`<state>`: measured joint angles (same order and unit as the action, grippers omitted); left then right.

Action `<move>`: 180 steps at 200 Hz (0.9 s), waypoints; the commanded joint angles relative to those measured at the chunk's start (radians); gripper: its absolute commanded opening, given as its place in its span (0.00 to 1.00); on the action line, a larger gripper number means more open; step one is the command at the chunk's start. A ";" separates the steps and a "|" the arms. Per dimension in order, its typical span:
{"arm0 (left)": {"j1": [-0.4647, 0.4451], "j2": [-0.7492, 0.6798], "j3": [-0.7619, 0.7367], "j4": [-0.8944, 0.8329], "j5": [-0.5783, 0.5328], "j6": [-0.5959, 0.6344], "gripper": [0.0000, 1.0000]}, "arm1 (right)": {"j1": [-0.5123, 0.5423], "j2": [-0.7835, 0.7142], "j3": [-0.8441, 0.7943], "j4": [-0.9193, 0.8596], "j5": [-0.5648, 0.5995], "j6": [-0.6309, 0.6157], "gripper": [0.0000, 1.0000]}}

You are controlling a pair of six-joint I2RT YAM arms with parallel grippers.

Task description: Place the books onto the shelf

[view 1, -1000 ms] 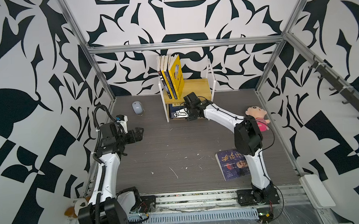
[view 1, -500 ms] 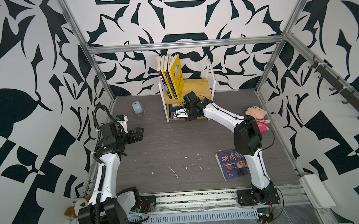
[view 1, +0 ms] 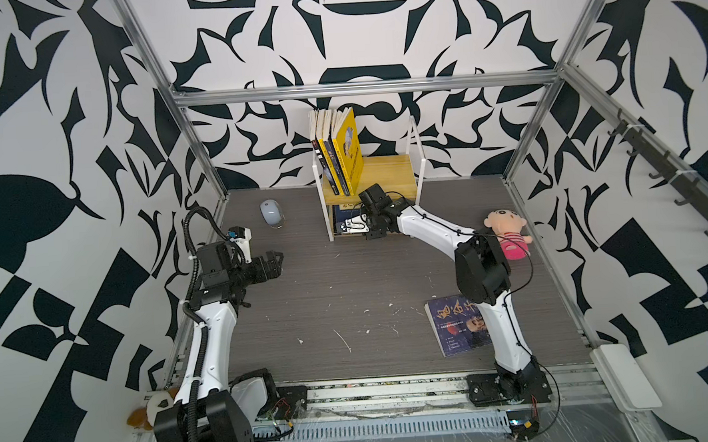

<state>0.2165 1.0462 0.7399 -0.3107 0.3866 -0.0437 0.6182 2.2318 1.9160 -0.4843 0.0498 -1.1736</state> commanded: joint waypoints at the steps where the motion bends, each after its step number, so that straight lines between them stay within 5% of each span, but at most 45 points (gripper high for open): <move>1: 0.005 -0.011 -0.014 0.008 0.019 0.012 1.00 | -0.010 -0.023 0.025 0.050 0.021 0.005 0.28; 43: 0.007 -0.011 -0.015 0.009 0.019 0.011 1.00 | -0.013 -0.011 0.030 0.094 0.059 -0.004 0.30; 104: 0.008 -0.010 -0.017 0.012 0.021 0.011 1.00 | -0.011 -0.011 0.050 0.079 0.053 0.098 0.21; 180: 0.008 -0.014 -0.016 0.009 0.025 0.011 1.00 | 0.002 -0.136 0.019 -0.028 0.030 0.383 0.49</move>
<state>0.2203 1.0462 0.7380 -0.3107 0.3897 -0.0433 0.6212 2.2311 1.9167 -0.4599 0.0715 -0.9699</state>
